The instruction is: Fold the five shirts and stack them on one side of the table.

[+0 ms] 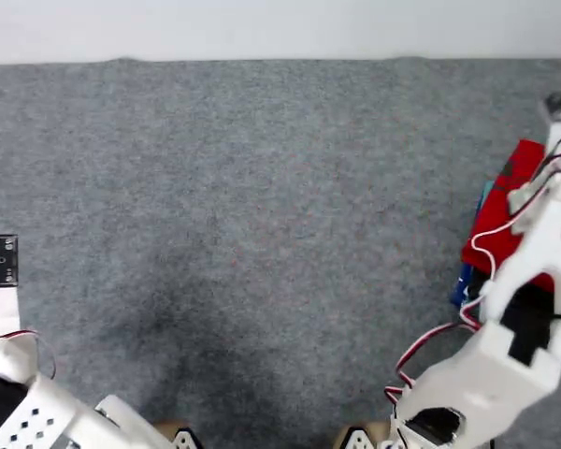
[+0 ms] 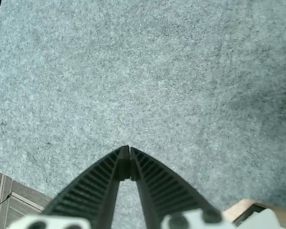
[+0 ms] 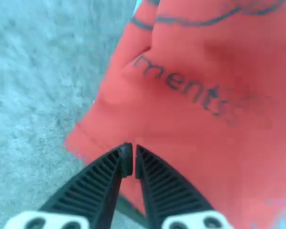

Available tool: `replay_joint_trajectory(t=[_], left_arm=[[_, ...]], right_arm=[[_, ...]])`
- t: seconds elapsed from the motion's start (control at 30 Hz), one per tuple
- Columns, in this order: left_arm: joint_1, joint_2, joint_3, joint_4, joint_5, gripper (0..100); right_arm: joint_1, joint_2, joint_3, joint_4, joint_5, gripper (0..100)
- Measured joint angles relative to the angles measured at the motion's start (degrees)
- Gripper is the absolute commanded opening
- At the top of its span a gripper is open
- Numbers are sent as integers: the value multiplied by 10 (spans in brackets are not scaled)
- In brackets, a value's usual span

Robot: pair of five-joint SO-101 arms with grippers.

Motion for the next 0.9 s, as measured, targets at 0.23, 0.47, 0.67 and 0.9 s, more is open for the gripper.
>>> replay_joint_trajectory(t=[0.23, 0.47, 0.67, 0.9], left_arm=[[0, 0, 4, -10, 0, 6], [0, 0, 14, -34, 0, 6], [0, 0, 15, -36, 0, 6], [0, 0, 16, -40, 0, 6]], right_arm=[[-5, 62, 22, -4, 0, 9], [19, -35, 22, 13, 1, 9], [116, -72, 25, 1, 64, 9], [177, 32, 25, 1, 114, 9]])
